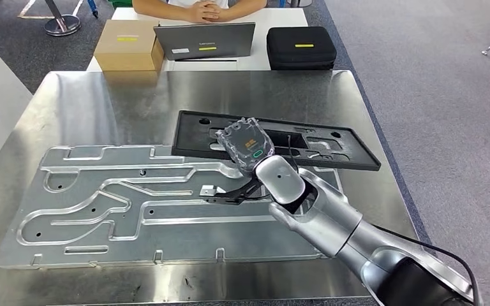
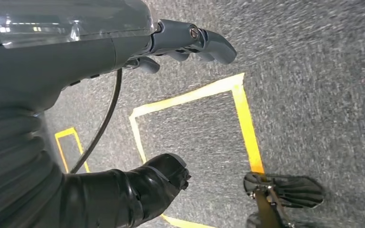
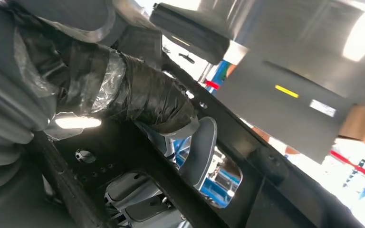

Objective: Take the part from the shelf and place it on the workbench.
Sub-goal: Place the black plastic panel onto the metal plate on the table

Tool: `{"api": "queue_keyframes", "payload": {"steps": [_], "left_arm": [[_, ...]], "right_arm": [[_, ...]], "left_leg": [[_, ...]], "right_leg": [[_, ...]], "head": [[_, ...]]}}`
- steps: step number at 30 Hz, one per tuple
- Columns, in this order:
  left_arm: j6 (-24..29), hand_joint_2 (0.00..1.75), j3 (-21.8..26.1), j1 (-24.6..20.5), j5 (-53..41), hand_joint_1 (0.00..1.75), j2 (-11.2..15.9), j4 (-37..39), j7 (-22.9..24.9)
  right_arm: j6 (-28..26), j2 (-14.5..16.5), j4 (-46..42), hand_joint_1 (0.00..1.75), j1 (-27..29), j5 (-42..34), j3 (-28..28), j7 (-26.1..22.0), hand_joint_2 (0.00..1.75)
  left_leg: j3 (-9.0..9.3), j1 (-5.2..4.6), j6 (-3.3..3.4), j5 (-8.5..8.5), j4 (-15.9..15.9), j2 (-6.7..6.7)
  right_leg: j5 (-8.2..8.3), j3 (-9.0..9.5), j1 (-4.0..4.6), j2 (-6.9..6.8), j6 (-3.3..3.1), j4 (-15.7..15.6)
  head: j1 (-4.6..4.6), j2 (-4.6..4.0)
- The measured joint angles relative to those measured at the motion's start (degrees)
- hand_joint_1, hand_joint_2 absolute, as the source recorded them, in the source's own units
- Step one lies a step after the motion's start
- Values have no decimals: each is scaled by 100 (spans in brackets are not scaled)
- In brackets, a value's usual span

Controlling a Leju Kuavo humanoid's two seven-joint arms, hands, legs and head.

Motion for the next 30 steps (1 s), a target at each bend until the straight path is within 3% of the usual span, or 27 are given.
{"api": "queue_keyframes", "payload": {"steps": [2,3,4,6,8,11,13,17,18,19,20,22,24,27,28,30], "left_arm": [[-6,175,-39,-3,7,0,0,0,0],[-12,175,-55,-3,12,0,0,0,0],[-22,175,-65,-4,23,0,-1,0,0],[-59,175,-72,-8,53,0,-5,0,0],[-109,175,-83,-23,97,0,-15,0,1],[-202,175,-128,-35,127,0,-31,0,16],[-182,175,-196,-36,127,0,-36,0,27],[23,175,-256,-36,192,0,-37,0,48],[38,175,-259,-31,197,0,-38,0,52],[47,175,-261,-26,201,0,-39,0,55],[52,175,-262,-24,205,0,-39,0,55],[59,87,-264,-33,212,0,-44,-1,55],[87,0,-270,-40,196,0,-50,-1,56],[204,0,-317,-33,197,0,-54,-3,61],[250,0,-339,-31,219,0,-54,-9,58],[341,0,-364,-21,278,0,-56,-26,45]], "right_arm": [[-7,79,115,175,13,-40,73,-23,175],[-7,114,167,175,23,-60,108,-39,175],[-8,151,215,175,30,-79,140,-62,175],[-11,236,288,87,30,-110,197,-121,87],[-14,344,364,0,25,-155,265,-190,0],[-11,481,501,0,45,-253,394,-284,0],[-9,566,585,0,51,-321,480,-308,0],[-5,664,729,0,61,-446,584,-308,0],[-5,665,761,0,65,-459,602,-308,0],[-5,665,785,0,66,-467,616,-308,0],[-5,669,805,0,65,-473,626,-308,0],[-5,678,832,0,54,-475,633,-307,0],[-3,691,853,0,40,-484,637,-307,0],[38,693,879,0,29,-530,644,-294,0],[58,688,885,0,21,-552,645,-287,0],[84,667,889,0,6,-618,645,-265,0]], "left_leg": [[-4,-3,2,-1,2,1],[-5,-3,2,-1,3,-1],[-3,-4,2,-1,4,-3],[10,-4,-3,-2,4,-5],[2,-4,-39,6,5,-1],[-13,12,-122,25,-8,6],[-77,18,-166,-110,157,9],[-626,40,-258,-773,1479,10],[-668,51,-278,-782,1606,11],[-595,67,-298,-684,1502,13],[-412,88,-320,-509,1183,16],[-5,111,-350,-260,431,4],[141,99,-300,-221,130,-24],[111,82,-167,-174,125,-30],[104,83,-128,-155,113,-24],[82,76,-66,-122,102,-10]], "right_leg": [[-215,-299,-22,-2,23,638],[-177,-332,-27,-2,21,702],[-34,-248,-27,-3,7,528],[342,156,-2,-1,-60,-268],[522,439,46,-1,-127,-859],[558,490,68,-2,-178,-1007],[620,541,34,-14,-225,-1097],[660,541,17,-35,-258,-1128],[660,534,13,-38,-256,-1116],[655,527,4,-38,-247,-1095],[643,519,-11,-36,-228,-1062],[597,476,-23,-27,-159,-953],[576,417,-9,-9,-89,-875],[561,372,-18,8,-12,-834],[477,329,-27,6,14,-731],[134,97,-39,-1,56,-192]], "head": [[-1,0],[0,-1],[0,-1],[-1,-1],[-1,0],[1,0],[1,1],[-4,-1],[-4,-1],[-4,-1],[-4,-1],[-5,0],[-4,1],[0,-1],[0,-1],[1,-1]]}}
